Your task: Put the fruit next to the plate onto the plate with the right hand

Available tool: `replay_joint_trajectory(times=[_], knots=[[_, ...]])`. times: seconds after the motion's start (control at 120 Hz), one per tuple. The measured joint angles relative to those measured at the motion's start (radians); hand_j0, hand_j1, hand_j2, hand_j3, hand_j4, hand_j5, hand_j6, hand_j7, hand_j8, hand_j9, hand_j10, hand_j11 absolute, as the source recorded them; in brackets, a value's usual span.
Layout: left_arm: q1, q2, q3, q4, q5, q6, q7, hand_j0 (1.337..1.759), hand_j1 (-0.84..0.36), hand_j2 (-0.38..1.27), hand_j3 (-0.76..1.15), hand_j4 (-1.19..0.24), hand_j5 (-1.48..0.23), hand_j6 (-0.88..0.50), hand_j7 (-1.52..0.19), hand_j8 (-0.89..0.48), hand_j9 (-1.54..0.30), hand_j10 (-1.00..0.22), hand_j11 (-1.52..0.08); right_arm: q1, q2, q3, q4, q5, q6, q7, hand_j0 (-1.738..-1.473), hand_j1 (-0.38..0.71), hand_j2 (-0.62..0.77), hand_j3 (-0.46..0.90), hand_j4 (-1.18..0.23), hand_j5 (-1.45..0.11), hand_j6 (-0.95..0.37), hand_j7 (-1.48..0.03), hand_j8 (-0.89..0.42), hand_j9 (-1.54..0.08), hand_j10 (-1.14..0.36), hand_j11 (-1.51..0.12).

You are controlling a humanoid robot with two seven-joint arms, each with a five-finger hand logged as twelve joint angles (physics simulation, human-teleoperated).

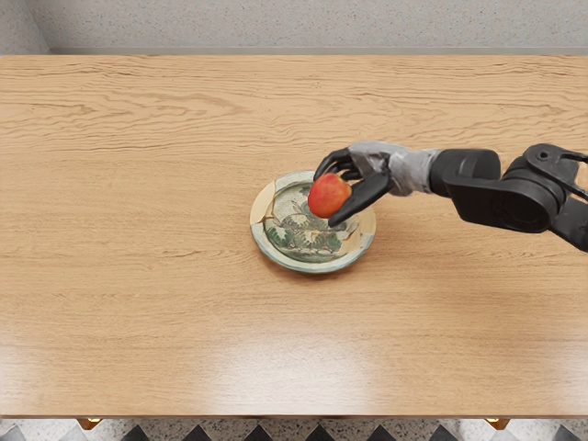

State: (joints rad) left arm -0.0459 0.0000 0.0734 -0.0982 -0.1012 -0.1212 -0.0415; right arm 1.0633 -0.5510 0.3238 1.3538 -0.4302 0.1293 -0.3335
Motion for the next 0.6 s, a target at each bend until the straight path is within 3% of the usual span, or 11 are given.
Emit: replay_joint_trajectory(times=[0.183,0.35,0.533,0.6], knots=[[0.000,0.000,0.000,0.000,0.000,0.000,0.000,1.658,0.07,0.05,0.00,-0.23,-0.30,-0.23,-0.30,-0.23,-0.30,-0.23,-0.30,-0.007,0.101,-0.007,-0.067,-0.042,-0.002,0.006,-1.649,0.16,0.15,0.00,-0.53,-1.11,-0.43,-1.04,-0.47,-1.05,-0.79,-1.05],[0.000,0.000,0.000,0.000,0.000,0.000,0.000,1.658,0.07,0.05,0.00,-0.23,-0.30,-0.23,-0.30,-0.23,-0.30,-0.23,-0.30,-0.011,0.133,-0.010,-0.096,-0.061,-0.003,0.007,-1.650,0.16,0.16,0.00,-0.56,-1.09,-0.45,-1.02,-0.49,-1.04,-0.78,-1.03],[0.000,0.000,0.000,0.000,0.000,0.000,0.000,1.658,0.07,0.05,0.00,-0.23,-0.30,-0.23,-0.30,-0.23,-0.30,-0.23,-0.30,-0.014,0.132,-0.009,-0.113,-0.066,-0.005,0.007,-1.653,0.17,0.14,0.00,-0.61,-0.90,-0.48,-0.85,-0.54,-0.86,-0.65,-0.86],[0.000,0.000,0.000,0.000,0.000,0.000,0.000,1.658,0.07,0.05,0.00,-0.23,-0.30,-0.23,-0.30,-0.23,-0.30,-0.23,-0.30,-0.014,0.130,-0.009,-0.121,-0.067,-0.006,0.007,-1.654,0.17,0.09,0.00,-0.56,-0.81,-0.50,-0.77,-0.55,-0.79,-0.59,-0.79]])
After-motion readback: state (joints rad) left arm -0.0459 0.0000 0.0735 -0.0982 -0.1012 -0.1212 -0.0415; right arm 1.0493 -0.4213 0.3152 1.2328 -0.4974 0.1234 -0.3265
